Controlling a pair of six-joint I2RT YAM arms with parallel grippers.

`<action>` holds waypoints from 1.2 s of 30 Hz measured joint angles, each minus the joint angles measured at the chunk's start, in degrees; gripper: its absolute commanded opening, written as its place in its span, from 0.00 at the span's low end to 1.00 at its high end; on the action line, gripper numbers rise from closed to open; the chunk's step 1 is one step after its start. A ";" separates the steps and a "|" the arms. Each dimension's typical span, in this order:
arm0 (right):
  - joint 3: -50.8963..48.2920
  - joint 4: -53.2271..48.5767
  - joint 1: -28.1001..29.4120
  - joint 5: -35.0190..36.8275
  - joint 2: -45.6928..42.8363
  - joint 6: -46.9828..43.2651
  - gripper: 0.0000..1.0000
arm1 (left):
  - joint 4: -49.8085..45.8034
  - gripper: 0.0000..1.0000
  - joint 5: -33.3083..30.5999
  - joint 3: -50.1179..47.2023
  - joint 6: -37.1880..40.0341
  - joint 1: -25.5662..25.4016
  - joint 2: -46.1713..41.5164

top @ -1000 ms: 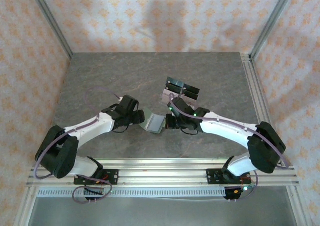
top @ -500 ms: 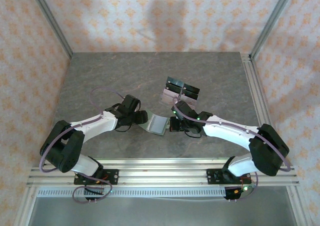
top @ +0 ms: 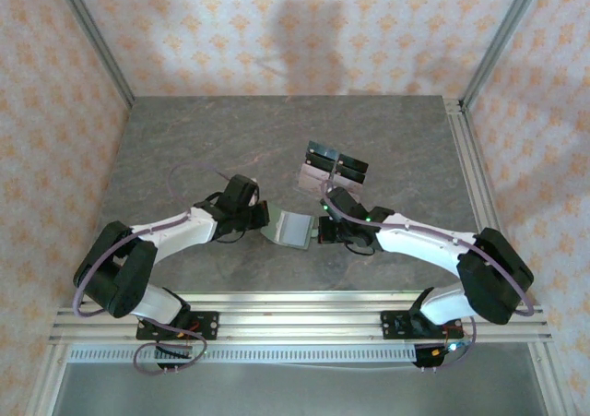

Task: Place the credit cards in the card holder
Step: Open the card holder at the bottom-center of the table.

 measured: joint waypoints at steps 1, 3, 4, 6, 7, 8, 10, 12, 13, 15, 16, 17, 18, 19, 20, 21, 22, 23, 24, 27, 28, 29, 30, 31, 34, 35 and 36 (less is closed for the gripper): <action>-0.11 -0.02 -0.17 0.07 0.00 -0.24 0.00 | 0.17 0.00 -0.02 -0.42 -0.24 -0.26 -0.24; -0.33 -0.09 -0.66 0.09 0.00 -0.61 0.00 | 0.22 0.00 -0.33 -1.57 -1.07 -1.09 -1.38; -0.37 -0.09 -0.87 0.09 0.02 -0.81 0.00 | 0.22 0.00 -0.52 -2.10 -1.46 -1.64 -2.08; -0.37 -0.09 -1.14 0.09 0.13 -1.05 0.00 | 0.24 0.00 -1.46 -3.41 -2.64 -3.37 -3.98; -0.39 -0.09 -1.25 0.09 0.26 -1.25 0.05 | 0.33 0.00 -2.01 -4.00 -3.13 -4.20 -4.76; -0.37 -0.13 -1.25 0.09 0.48 -1.29 0.12 | 0.35 0.00 -2.56 -4.59 -3.91 -4.98 -5.44; -0.37 -0.59 -1.25 0.02 0.90 -1.38 0.25 | 0.42 0.00 -4.00 -5.60 -5.38 -6.47 -6.32; -0.13 -1.88 -1.25 -0.13 1.05 -1.66 0.35 | 0.39 0.00 -5.68 -6.64 -6.93 -7.87 -6.80; 0.13 -2.56 -1.25 -0.22 1.05 -1.49 0.38 | 0.39 0.00 -6.49 -7.04 -7.52 -8.41 -6.93; 1.46 -4.44 -1.25 -0.52 1.05 -1.60 0.42 | 0.42 0.00 -8.39 -7.93 -9.11 -9.53 -7.19; 2.23 -5.16 -1.25 -0.72 1.05 -1.40 0.44 | 0.42 0.00 -9.25 -8.22 -9.84 -9.94 -7.30; 3.21 -5.77 -1.25 -1.11 1.03 -1.25 0.45 | 0.42 0.00 -10.05 -8.48 -10.54 -10.36 -7.41; 4.20 -6.25 -1.22 -1.46 0.96 -1.11 0.46 | 0.44 0.00 -10.99 -8.68 -11.37 -10.80 -7.48; 5.03 -6.64 -1.11 -1.66 0.90 -0.92 0.47 | 0.50 0.00 -11.65 -8.83 -11.89 -11.15 -7.54; 5.95 -7.13 -0.92 -1.81 0.76 -0.66 0.48 | 0.50 0.00 -12.46 -8.94 -12.55 -11.47 -7.65; 6.93 -7.50 -0.48 -1.97 0.66 -0.37 0.49 | 0.61 0.00 -13.20 -9.09 -13.11 -11.87 -7.82; 7.61 -7.58 -0.02 -2.12 0.61 -0.11 0.49 | 0.61 0.00 -13.92 -9.22 -13.60 -12.15 -8.07; 8.37 -7.56 0.70 -2.36 0.61 0.13 0.50 | 0.61 0.00 -14.58 -9.35 -14.12 -12.41 -8.33; 8.98 -7.50 1.44 -2.78 0.63 0.50 0.50 | 0.61 0.00 -15.32 -9.46 -14.56 -12.66 -8.59; 10.12 -6.71 3.19 -4.07 1.49 1.53 0.50 | 0.59 0.00 -16.96 -9.57 -15.52 -12.96 -9.29; 10.45 -6.27 3.63 -4.50 2.32 1.90 0.50 | 0.59 0.00 -17.38 -9.57 -15.89 -12.96 -9.44; 10.73 -5.64 4.00 -4.81 3.54 2.32 0.50 | 0.59 0.00 -17.81 -9.57 -16.09 -12.96 -9.55; 10.88 -4.96 4.28 -5.18 4.96 2.60 0.50 | 0.59 0.00 -18.32 -9.57 -16.13 -12.96 -9.64; 10.91 -4.35 4.48 -5.44 6.25 2.97 0.50 | 0.59 0.00 -18.51 -9.57 -16.31 -12.96 -9.64; 10.88 -3.23 4.70 -6.43 9.44 3.93 0.50 | 0.59 0.00 -18.95 -9.62 -16.52 -13.25 -9.64; 10.88 -2.80 4.79 -6.69 10.19 4.20 0.50 | 0.61 0.00 -19.19 -9.62 -16.52 -13.35 -9.64; 10.88 -2.32 4.79 -6.97 10.82 4.42 0.49 | 0.61 0.00 -19.39 -9.62 -16.52 -13.44 -9.64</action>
